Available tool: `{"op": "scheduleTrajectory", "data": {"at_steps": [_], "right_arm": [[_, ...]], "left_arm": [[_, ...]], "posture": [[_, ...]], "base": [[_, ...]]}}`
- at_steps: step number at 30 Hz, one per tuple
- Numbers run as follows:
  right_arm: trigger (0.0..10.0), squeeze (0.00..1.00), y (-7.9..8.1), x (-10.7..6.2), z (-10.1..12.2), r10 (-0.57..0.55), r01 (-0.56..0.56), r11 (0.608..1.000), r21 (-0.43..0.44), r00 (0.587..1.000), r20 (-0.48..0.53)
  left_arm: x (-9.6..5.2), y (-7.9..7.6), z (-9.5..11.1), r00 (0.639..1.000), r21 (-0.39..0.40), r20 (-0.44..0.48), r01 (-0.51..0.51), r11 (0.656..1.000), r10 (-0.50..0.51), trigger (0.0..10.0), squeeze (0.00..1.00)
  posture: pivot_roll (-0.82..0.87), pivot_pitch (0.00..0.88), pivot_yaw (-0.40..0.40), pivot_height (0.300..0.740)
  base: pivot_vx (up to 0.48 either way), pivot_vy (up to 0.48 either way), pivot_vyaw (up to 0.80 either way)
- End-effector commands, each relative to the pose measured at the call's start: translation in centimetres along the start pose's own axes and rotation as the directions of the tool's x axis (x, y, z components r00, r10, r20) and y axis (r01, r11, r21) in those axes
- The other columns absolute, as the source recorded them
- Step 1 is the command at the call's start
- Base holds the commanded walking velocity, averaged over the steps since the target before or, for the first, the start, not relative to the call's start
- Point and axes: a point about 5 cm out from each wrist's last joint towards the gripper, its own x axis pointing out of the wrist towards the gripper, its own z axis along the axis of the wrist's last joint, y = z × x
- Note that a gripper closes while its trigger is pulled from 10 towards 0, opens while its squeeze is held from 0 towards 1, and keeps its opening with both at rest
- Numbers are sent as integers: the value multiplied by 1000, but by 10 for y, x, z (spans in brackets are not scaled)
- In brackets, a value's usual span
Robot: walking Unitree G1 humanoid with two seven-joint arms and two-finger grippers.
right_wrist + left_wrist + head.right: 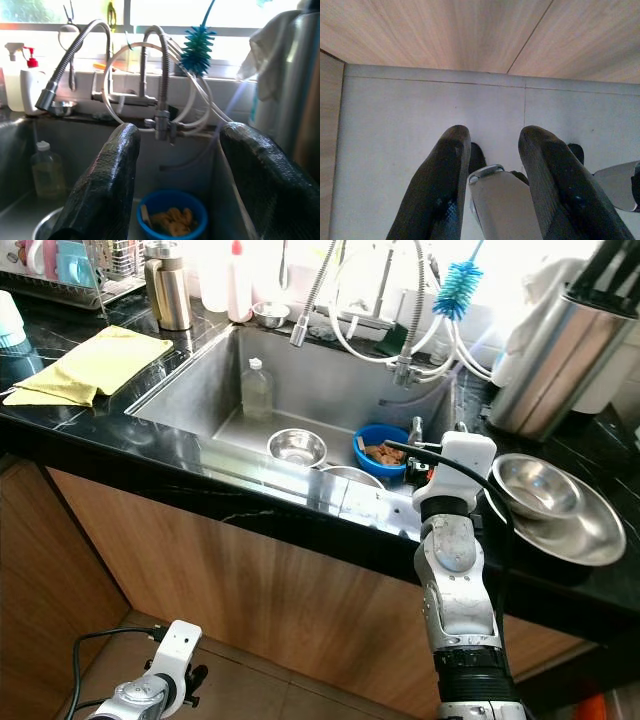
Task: Kitchen organization
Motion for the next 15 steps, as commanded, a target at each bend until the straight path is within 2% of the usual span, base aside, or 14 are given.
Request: {"op": "scheduleTrajectory", "data": {"at_steps": [1,15], "right_arm": [[10000,0,-5,2,4,-21,21,1000,-11,1000,10],[10000,0,-4,2,4,-16,16,1000,-13,1000,8]], "left_arm": [[0,-3,-1,1000,-10,2,2,1000,-2,10000,0],[0,-3,-2,1000,-12,2,2,1000,-2,10000,0]], "posture": [[236,42,-139,711],[236,40,-140,711]], "base": [[300,0,0],[303,0,0]]}}
